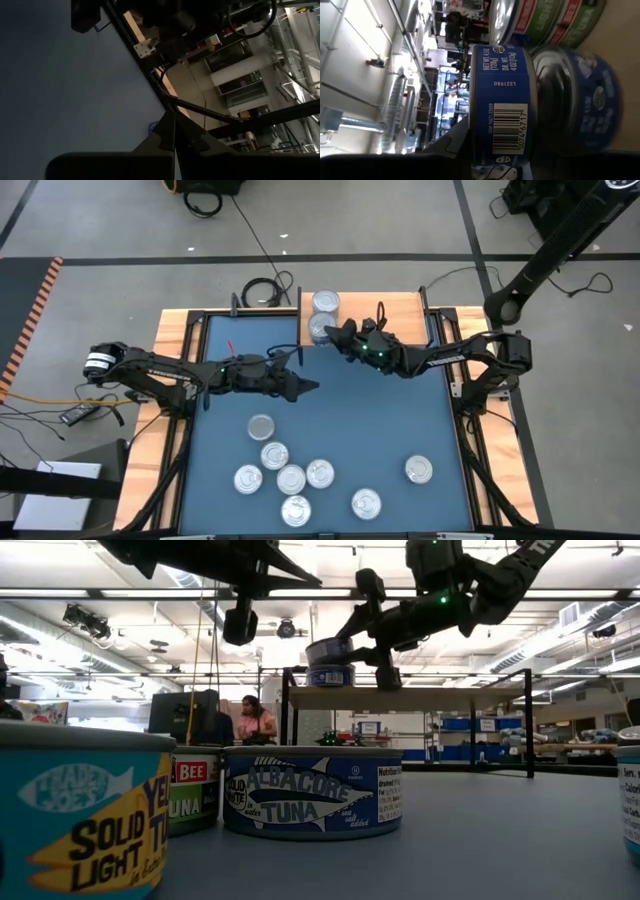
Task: Stack canned seafood by type on shelf
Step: Stack the blue tuna can on top of the blue tuna can on the shelf
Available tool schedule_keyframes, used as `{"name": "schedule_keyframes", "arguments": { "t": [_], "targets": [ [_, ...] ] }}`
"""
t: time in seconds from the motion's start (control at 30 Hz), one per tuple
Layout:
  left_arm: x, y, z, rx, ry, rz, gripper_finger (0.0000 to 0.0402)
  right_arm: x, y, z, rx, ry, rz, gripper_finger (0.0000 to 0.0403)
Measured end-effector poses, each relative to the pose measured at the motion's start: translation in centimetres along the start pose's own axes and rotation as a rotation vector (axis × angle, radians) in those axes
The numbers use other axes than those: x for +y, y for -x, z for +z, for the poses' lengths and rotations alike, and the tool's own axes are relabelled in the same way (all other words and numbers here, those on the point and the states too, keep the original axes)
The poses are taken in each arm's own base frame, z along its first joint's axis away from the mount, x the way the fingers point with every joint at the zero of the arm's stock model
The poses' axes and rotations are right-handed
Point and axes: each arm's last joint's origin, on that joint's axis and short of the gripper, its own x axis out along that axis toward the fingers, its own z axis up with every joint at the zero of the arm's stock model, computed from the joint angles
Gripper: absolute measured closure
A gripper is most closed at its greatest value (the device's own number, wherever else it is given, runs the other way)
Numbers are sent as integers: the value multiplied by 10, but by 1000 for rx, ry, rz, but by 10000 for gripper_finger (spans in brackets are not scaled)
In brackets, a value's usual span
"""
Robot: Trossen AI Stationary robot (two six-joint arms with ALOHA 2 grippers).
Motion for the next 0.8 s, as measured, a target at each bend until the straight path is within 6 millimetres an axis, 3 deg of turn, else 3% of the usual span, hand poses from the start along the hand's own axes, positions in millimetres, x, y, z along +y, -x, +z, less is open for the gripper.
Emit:
{"name": "schedule_keyframes", "arguments": {
  "t": [0.3, 0.57, 0.8],
  "targets": [
    [0, 0, 0, -1, -4, 1, 396, -2, 0, 1, 7, 6, -17, 265],
    [0, 0, 0, -1, -8, 0, 396, 0, 0, 1, 11, 37, 0, 210],
    [1, 0, 2, -26, -9, 14, 397, 3, -2, 4, 31, 85, 39, 200]
  ]
}}
